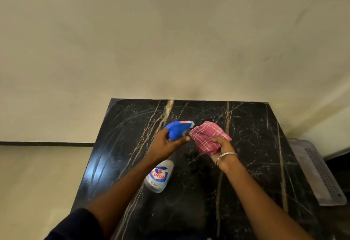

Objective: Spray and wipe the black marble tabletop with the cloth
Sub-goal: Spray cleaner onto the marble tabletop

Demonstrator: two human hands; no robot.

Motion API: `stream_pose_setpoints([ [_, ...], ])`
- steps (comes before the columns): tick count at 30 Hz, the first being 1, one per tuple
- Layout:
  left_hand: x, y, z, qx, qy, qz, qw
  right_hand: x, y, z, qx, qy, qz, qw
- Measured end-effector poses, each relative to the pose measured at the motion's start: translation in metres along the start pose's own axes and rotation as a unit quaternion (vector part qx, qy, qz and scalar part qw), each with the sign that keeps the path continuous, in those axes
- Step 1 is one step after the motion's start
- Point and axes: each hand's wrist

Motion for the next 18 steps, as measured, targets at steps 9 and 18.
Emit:
stream_pose_setpoints([
  [9,-0.015,-0.004,-0.006,0.046,-0.073,-0.051,0.995,-0.008,-0.002,0.000,0.023,-0.075,-0.008,0.997],
  [18,-0.012,0.022,0.015,0.057,0.031,-0.060,0.996,0.007,-0.020,-0.019,0.026,-0.060,-0.022,0.998],
])
Point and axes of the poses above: each hand's wrist, its own x-axis towards the middle knuckle, its own z-axis out of the palm, y = z × x, and after that the axes turned 13 degrees about -z, right-handed
